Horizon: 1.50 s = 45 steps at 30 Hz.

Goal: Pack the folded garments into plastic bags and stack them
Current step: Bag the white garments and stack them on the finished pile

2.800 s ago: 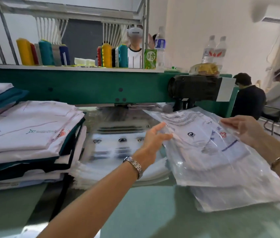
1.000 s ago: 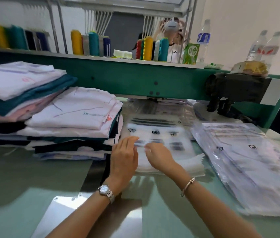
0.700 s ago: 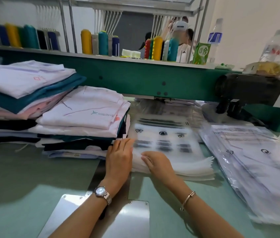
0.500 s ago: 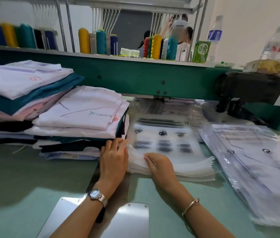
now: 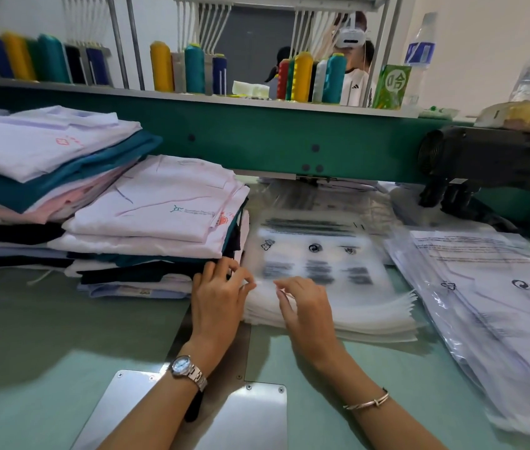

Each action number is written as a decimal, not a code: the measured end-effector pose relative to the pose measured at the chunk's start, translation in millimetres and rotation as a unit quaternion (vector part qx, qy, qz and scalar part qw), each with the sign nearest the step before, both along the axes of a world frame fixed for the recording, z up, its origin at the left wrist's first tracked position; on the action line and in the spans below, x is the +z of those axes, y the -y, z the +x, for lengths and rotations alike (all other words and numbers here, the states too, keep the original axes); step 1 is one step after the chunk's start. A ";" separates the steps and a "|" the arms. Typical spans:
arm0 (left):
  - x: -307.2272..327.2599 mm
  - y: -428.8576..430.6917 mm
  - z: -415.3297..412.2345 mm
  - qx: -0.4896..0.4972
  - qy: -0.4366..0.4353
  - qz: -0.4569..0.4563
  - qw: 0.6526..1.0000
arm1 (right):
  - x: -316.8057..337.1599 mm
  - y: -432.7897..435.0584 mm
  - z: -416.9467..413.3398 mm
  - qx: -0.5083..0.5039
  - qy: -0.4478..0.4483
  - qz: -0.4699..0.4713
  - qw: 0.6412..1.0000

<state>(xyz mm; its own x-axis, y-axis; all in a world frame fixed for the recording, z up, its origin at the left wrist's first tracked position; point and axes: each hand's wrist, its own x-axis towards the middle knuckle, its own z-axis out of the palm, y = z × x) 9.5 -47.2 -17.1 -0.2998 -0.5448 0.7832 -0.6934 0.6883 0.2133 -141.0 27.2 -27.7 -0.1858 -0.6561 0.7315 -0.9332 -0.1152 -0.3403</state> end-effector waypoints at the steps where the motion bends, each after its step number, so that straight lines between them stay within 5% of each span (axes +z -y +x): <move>1: 0.8 -1.1 -0.1 -0.004 0.002 -0.002 1.000 | 0.0 1.1 2.0 0.005 -0.003 -0.006 1.000; 9: 3.1 -4.3 -1.0 -0.049 0.015 -0.017 0.999 | 3.2 5.5 4.1 0.008 -0.065 -0.032 0.997; 27: 5.7 5.5 9.5 -0.042 -0.025 0.052 0.997 | 37.2 -23.2 -49.2 -0.064 -0.290 0.073 0.952; 45: 6.4 4.7 11.9 0.005 -0.010 0.055 0.998 | 63.4 -86.3 -120.4 -0.203 -0.411 0.217 0.862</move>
